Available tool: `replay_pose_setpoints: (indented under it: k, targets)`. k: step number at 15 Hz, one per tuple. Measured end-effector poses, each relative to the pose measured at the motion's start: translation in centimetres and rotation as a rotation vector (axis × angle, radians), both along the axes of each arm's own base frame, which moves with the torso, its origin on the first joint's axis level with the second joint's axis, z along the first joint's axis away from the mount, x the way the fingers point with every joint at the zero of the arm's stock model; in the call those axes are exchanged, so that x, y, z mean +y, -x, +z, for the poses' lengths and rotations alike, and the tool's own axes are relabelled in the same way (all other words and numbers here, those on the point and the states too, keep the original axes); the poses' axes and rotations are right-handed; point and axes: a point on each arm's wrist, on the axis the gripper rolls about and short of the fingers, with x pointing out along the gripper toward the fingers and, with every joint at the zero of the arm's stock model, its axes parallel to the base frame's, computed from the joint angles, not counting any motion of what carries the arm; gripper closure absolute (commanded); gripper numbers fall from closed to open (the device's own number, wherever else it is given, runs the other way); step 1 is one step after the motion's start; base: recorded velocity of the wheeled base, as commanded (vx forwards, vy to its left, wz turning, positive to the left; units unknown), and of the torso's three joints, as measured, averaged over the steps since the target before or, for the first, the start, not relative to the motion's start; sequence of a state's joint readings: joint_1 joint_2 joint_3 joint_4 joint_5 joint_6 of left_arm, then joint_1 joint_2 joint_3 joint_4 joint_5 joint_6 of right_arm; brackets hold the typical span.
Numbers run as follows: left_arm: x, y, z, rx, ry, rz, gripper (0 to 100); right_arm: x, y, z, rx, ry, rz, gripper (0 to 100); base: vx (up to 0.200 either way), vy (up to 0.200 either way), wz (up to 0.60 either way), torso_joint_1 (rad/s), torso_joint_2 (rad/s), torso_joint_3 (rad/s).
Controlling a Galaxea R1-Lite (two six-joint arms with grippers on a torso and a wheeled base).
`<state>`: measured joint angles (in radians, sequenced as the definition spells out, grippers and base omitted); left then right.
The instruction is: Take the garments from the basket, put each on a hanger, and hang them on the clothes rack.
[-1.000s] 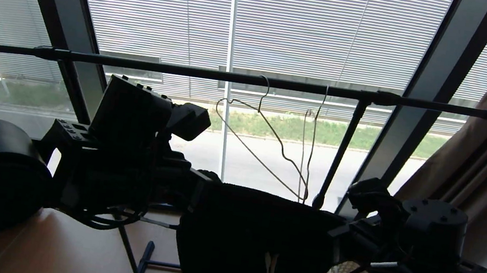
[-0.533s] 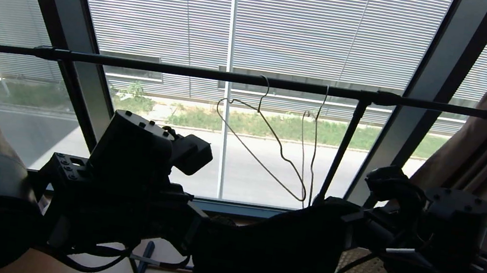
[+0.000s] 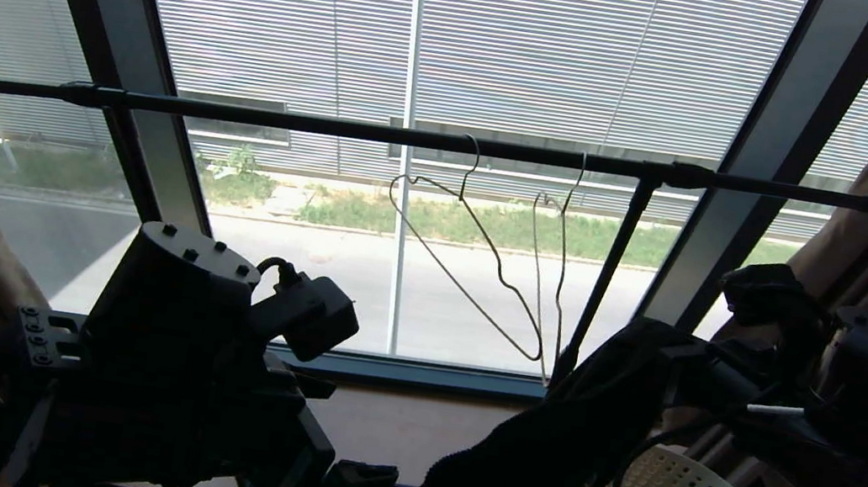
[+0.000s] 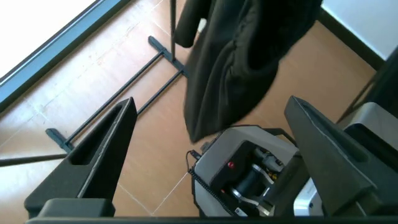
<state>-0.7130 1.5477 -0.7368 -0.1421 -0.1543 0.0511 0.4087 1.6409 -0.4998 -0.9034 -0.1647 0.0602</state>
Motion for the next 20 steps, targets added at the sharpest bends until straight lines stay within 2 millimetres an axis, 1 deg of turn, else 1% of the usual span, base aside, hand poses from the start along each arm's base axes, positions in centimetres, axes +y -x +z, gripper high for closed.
replay_pose_setpoints:
  k: [3,5,6,8,11,12,16,18,20]
  targets:
    - [0.4,0.4,0.6,-0.028,0.034,-0.005,0,-0.2,0.2,0.3,-0.012,-0.001,-0.004,100,0.0,0.0,0.0,0.0,0.0,0.0]
    - [0.1,-0.1,1.1,-0.077,0.091,0.009,0,-0.4,0.3,0.6,-0.027,0.013,-0.007,100,0.0,0.0,0.0,0.0,0.0,0.0]
    - [-0.2,-0.6,1.4,-0.102,0.137,0.028,0,-0.9,0.1,0.7,-0.034,0.031,-0.022,100,0.0,0.0,0.0,0.0,0.0,0.0]
    - [-0.9,-1.6,1.2,-0.118,0.135,0.07,0,-1.7,-0.2,0.7,-0.041,0.056,-0.05,100,0.0,0.0,0.0,0.0,0.0,0.0]
    - [-2.3,-3.7,0.9,-0.143,0.103,0.159,0,-2.5,-0.7,0.6,-0.046,0.075,-0.081,100,0.0,0.0,0.0,0.0,0.0,0.0]
    - [-3.0,-4.8,1.0,-0.141,0.105,0.185,0,-2.6,-0.7,0.6,-0.046,0.076,-0.086,100,0.0,0.0,0.0,0.0,0.0,0.0]
    - [-6.6,-9.7,3.0,-0.113,0.163,0.281,0,-2.7,-0.7,0.6,-0.045,0.078,-0.092,100,0.0,0.0,0.0,0.0,0.0,0.0]
    - [-8.2,-11.8,3.2,-0.112,0.163,0.322,0,-2.6,-0.7,0.5,-0.043,0.08,-0.09,100,0.0,0.0,0.0,0.0,0.0,0.0]
    - [-9.6,-13.6,2.8,-0.131,0.155,0.363,0,-2.6,-0.7,0.5,-0.043,0.079,-0.09,100,0.0,0.0,0.0,0.0,0.0,0.0]
